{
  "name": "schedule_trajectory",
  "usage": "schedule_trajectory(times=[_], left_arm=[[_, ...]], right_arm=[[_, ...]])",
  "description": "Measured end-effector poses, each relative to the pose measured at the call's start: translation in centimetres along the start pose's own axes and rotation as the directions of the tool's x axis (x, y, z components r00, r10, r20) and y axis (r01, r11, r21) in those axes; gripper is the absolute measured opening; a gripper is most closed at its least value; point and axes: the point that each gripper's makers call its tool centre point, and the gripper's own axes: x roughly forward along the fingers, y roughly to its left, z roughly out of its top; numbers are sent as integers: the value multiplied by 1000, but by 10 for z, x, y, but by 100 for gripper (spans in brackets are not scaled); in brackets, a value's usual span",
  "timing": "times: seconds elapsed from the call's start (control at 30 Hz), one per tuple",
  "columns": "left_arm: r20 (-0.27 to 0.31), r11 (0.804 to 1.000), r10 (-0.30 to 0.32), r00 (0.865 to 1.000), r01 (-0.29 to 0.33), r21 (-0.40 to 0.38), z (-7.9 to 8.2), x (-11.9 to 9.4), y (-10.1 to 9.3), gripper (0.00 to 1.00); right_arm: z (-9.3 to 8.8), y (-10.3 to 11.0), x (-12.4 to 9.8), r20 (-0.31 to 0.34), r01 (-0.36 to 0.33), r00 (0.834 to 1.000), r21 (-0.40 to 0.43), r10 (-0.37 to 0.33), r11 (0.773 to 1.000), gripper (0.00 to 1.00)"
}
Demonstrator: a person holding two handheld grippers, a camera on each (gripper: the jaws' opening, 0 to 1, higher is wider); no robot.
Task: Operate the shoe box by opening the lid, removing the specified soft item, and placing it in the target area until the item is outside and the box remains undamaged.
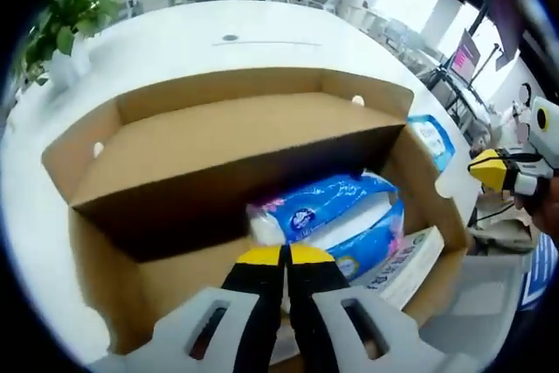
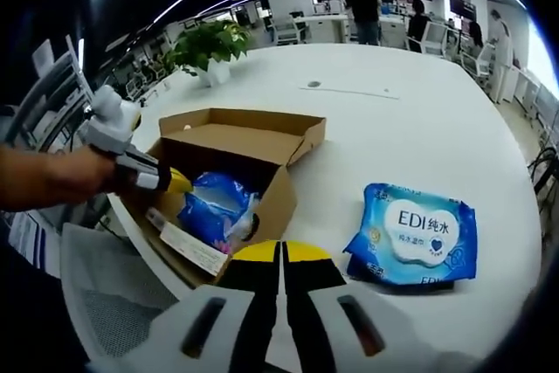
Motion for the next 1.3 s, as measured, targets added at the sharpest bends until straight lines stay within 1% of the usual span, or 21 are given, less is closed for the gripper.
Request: schedule_trajectory(times=[0.27, 0.4, 0.47, 0.53, 0.63, 0.7, 0.87, 1.03, 1.17, 1.3], left_arm=[[10, 999, 11, 1000, -11, -43, -6, -13, 20, 0], [8, 999, 7, 1000, -7, -53, -9, -16, 24, 0], [10, 999, 2, 1000, -1, -54, -10, -16, 24, 0], [9, 999, -3, 1000, 3, -51, -10, -16, 24, 0], [8, 999, -10, 1000, 10, -52, -9, -15, 24, 0], [7, 998, -15, 1000, 15, -56, -9, -15, 24, 0], [6, 998, -21, 1000, 21, -55, -8, -14, 24, 0], [5, 998, -27, 1000, 27, -64, -8, -14, 24, 0], [4, 997, -30, 1000, 30, -65, -9, -14, 24, 0], [2, 997, -32, 999, 32, -66, -8, -13, 24, 0]], right_arm=[[13, 32, 22, -11, -71, 997, -35, 70, 997, 0], [19, 53, 37, -26, -115, 993, -67, 114, 991, 1], [21, 60, 44, -30, -127, 992, -78, 125, 989, 1], [21, 67, 56, -50, -141, 989, -94, 137, 986, 2], [17, 71, 71, -84, -139, 988, -119, 130, 983, 4], [15, 73, 79, -105, -140, 986, -108, 129, 984, 5], [15, 78, 92, -123, -144, 984, -116, 130, 983, 5], [10, 77, 98, -153, -145, 980, -129, 125, 981, 5], [7, 71, 103, -171, -134, 979, -146, 108, 980, 6], [5, 68, 109, -182, -129, 978, -141, 102, 982, 7]])
